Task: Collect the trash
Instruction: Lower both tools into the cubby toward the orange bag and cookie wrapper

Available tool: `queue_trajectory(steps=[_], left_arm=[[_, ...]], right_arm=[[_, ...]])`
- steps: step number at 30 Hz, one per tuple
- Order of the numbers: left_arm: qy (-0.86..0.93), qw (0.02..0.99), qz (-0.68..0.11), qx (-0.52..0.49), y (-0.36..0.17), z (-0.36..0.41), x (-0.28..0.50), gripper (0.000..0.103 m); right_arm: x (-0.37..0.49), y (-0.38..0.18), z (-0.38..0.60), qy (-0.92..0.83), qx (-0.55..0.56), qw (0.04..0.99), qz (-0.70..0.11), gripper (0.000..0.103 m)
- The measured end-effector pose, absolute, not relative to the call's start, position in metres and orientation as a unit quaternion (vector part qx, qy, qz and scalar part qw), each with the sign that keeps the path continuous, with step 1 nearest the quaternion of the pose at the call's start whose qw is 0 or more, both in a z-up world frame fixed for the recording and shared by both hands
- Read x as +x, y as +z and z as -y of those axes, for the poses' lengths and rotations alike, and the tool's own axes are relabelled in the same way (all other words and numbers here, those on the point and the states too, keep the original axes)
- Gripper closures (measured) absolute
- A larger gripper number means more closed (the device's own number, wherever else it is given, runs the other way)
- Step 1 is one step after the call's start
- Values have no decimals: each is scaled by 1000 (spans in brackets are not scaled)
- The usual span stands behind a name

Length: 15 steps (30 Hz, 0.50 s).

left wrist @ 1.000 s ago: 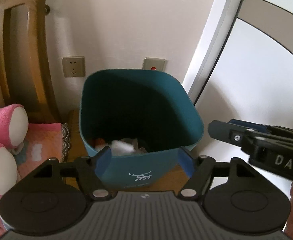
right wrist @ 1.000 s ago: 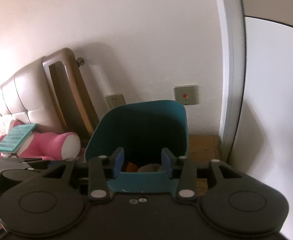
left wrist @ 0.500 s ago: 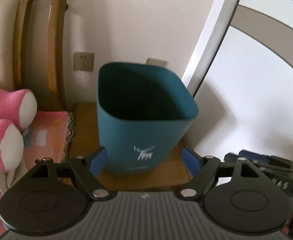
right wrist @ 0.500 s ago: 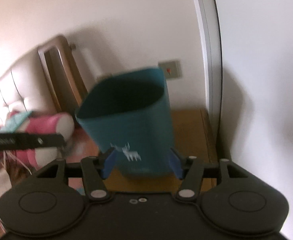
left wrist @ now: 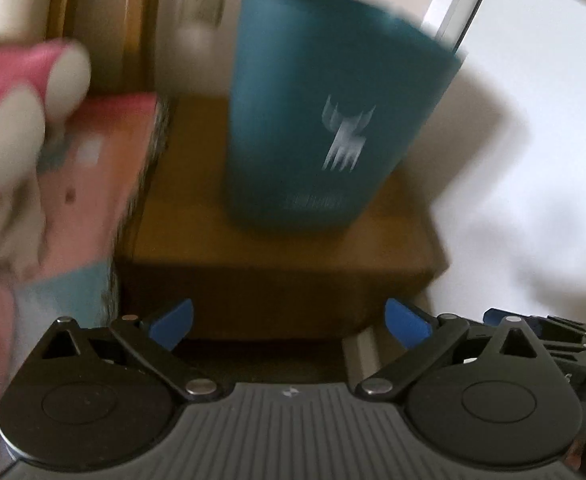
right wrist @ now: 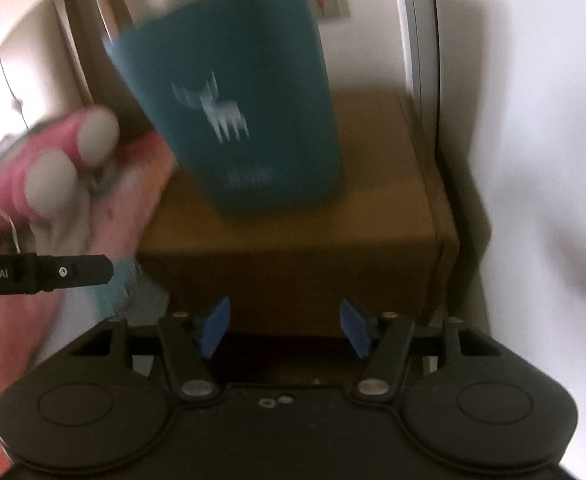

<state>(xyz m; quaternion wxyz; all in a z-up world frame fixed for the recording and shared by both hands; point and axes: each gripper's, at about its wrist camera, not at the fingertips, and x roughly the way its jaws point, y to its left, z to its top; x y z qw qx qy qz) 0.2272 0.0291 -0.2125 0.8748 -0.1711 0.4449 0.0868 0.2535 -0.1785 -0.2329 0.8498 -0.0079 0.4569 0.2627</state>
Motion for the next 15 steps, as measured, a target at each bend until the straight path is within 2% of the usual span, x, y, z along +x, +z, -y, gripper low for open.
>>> queue_trajectory(steps=[15], left_arm=[[117, 808, -561, -136, -490, -16, 166, 0]], right_arm=[[237, -475, 185, 256, -84, 801, -534, 42]])
